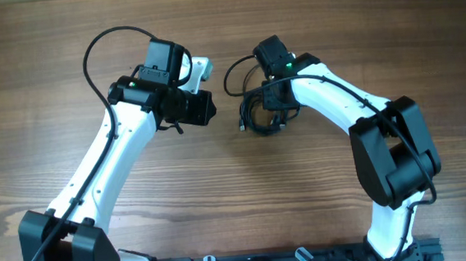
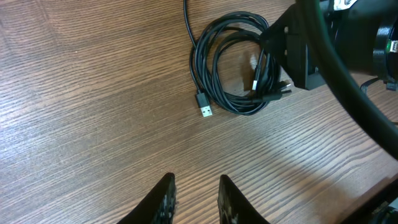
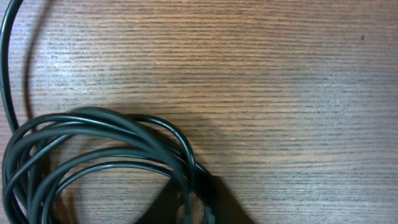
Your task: Untangle cables
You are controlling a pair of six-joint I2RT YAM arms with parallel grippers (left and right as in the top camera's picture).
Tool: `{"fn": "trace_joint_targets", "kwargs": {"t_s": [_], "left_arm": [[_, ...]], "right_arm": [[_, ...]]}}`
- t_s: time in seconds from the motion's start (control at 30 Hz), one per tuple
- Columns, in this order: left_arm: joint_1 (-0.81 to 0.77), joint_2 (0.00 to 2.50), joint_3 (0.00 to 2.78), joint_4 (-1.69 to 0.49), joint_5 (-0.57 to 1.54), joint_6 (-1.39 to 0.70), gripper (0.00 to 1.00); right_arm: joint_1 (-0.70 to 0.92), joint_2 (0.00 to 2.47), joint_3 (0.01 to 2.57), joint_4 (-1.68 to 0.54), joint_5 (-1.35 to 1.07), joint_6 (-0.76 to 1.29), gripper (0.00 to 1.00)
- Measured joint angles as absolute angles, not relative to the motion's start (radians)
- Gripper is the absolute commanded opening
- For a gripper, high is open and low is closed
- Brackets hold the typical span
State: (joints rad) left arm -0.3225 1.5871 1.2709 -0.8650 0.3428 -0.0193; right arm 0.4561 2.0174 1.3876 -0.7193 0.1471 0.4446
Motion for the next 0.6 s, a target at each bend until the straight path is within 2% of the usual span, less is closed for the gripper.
{"fn": "trace_joint_targets", "kwargs": {"t_s": [0.17, 0.3, 0.4, 0.5, 0.6], "left_arm": [[-0.323, 1.587, 1.271, -0.867, 0.343, -0.019, 0.24], [-0.323, 1.587, 1.271, -0.866, 0.343, -0.02, 0.24], [-0.323, 1.587, 1.271, -0.865, 0.343, -0.019, 0.24], [-0.323, 1.587, 1.271, -0.859, 0.343, -0.019, 0.24], [-0.323, 1.587, 1.271, -0.859, 0.343, -0.019, 0.24]], "right_arm": [[0.456, 2.017, 1.361, -0.686, 0.146, 0.444, 0.05], [0.456, 2.017, 1.352, -0.696, 0.146, 0.44, 0.04], [0.454, 2.004, 1.354, -0.781, 0.145, 0.413, 0.04], [0.454, 1.95, 1.364, -0.859, 0.138, 0.379, 0.04], [0.454, 1.792, 1.435, -0.873, 0.13, 0.336, 0.05]]}}
